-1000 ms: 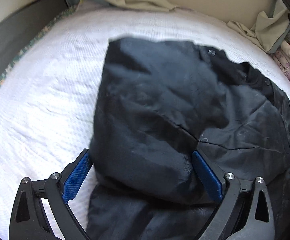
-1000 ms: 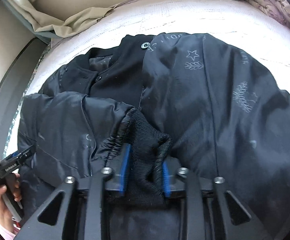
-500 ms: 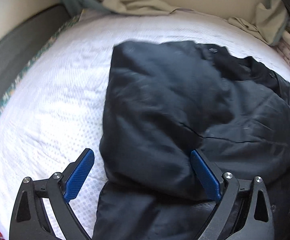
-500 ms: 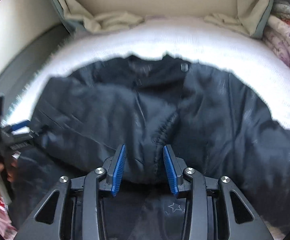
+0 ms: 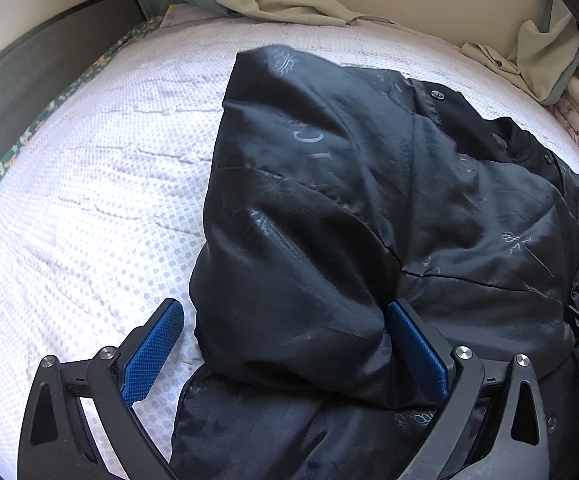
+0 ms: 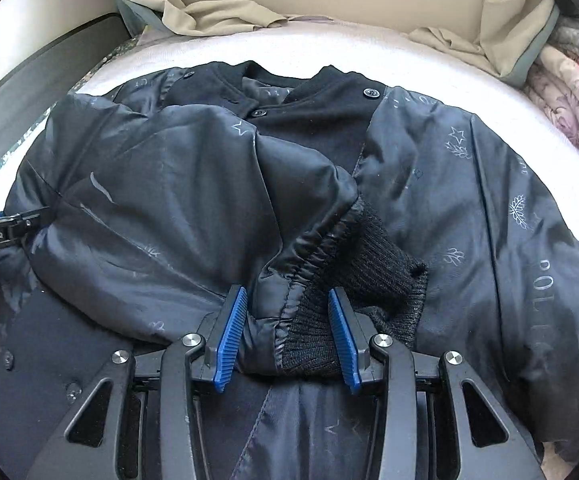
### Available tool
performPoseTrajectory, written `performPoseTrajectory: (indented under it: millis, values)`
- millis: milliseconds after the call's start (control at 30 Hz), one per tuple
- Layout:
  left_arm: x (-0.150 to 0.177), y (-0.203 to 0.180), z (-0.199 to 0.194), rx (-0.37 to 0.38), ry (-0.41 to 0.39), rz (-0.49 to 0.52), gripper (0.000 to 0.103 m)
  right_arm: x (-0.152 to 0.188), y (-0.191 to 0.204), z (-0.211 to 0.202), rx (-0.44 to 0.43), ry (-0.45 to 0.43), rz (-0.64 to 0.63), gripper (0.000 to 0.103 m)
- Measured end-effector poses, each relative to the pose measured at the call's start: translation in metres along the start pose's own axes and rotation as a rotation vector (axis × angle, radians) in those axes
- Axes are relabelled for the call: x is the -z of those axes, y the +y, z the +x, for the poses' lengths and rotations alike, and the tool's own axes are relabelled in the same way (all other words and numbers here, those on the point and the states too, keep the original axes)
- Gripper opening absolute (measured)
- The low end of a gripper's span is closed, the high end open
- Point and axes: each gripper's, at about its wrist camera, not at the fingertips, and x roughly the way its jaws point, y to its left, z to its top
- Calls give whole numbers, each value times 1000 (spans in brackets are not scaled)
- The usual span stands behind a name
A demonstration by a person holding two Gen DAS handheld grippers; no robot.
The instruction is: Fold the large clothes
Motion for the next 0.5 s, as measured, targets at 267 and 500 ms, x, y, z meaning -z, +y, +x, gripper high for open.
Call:
performPoseTrajectory:
  millis: [267,500]
  values:
    - [-13,-20,-39,-42,-72,49,102,-16,-14,-20,-126,19,136,51]
    - [-4,-47,-70,27,-129,115,102,-28,-32,-66,-159,-63,251,55]
